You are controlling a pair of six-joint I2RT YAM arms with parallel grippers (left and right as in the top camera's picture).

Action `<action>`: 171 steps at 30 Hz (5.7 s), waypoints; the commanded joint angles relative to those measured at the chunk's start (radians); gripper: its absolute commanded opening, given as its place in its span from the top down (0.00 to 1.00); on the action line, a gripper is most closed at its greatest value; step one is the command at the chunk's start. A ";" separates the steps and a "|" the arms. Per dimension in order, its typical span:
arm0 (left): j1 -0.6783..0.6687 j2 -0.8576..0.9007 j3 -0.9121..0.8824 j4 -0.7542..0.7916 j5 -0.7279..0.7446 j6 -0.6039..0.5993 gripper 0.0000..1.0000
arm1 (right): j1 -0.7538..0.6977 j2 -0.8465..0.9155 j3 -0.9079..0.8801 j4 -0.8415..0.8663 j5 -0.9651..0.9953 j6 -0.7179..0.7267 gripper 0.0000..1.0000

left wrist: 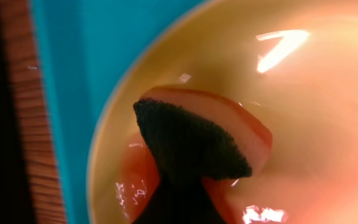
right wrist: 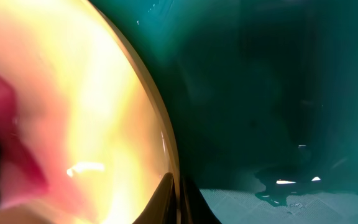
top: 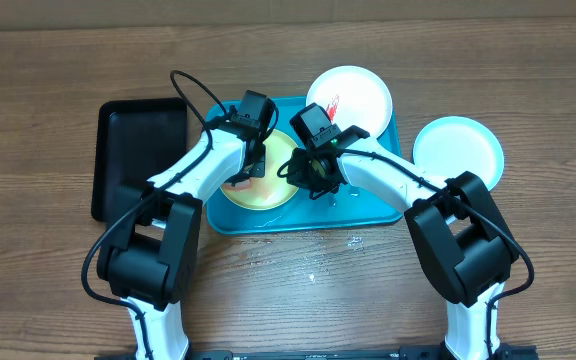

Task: Clean dirty plates on tray and stack at the side
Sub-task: 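Scrub yellow plate with sponge in left gripper, then lift left gripper away and raise yellow plate with right gripper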

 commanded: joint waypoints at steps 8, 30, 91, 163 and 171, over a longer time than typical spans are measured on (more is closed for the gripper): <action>-0.018 0.047 -0.025 0.106 -0.029 0.058 0.96 | 0.002 0.016 -0.019 -0.021 0.010 -0.019 0.96; 0.052 0.046 -0.020 0.075 0.656 0.318 0.96 | 0.002 0.016 -0.019 -0.024 0.010 -0.023 0.96; 0.055 0.045 0.097 -0.301 0.364 0.210 0.96 | 0.002 0.016 -0.019 -0.009 0.010 -0.023 0.96; 0.153 -0.098 0.326 -0.360 0.380 0.038 0.96 | 0.118 -0.370 0.038 -0.379 0.750 -0.169 0.96; 0.153 -0.098 0.216 -0.301 0.381 0.011 0.96 | 0.204 -0.395 0.041 -0.399 1.047 -0.169 0.96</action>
